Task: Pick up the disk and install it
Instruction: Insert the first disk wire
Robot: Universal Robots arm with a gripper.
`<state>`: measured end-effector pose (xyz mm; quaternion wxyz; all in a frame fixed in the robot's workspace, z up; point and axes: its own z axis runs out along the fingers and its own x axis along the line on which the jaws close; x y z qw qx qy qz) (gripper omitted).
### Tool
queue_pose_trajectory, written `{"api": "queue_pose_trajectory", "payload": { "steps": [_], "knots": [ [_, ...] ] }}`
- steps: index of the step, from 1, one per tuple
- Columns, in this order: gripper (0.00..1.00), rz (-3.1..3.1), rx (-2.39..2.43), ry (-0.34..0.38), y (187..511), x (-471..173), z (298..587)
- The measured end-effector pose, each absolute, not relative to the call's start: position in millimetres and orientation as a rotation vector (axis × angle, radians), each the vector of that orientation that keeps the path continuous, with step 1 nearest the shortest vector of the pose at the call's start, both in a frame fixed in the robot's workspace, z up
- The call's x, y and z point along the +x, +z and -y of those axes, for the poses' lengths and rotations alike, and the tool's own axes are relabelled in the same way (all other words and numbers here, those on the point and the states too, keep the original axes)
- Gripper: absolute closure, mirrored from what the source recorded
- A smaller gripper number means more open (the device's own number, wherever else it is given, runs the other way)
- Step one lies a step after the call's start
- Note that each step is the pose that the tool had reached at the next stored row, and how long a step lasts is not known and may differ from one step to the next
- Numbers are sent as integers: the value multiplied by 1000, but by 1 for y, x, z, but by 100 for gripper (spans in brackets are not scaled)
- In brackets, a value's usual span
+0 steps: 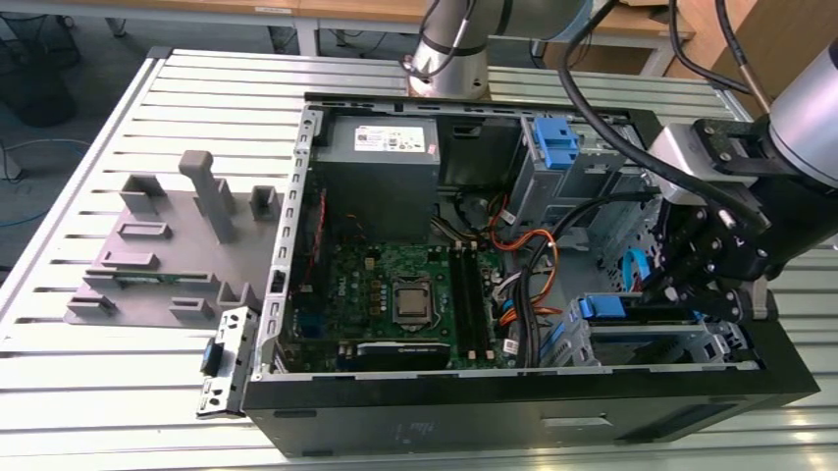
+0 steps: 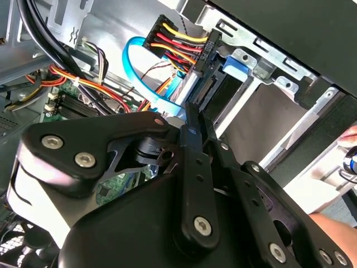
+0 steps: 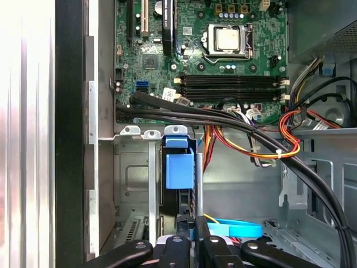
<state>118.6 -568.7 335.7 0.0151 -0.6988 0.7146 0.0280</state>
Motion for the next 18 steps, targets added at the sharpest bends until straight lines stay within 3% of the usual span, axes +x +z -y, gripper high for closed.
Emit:
{"api": "queue_pose_trajectory", "payload": {
  "steps": [18],
  "knots": [
    [84,-2223,-2174,88,330,119,569]
  ]
}}
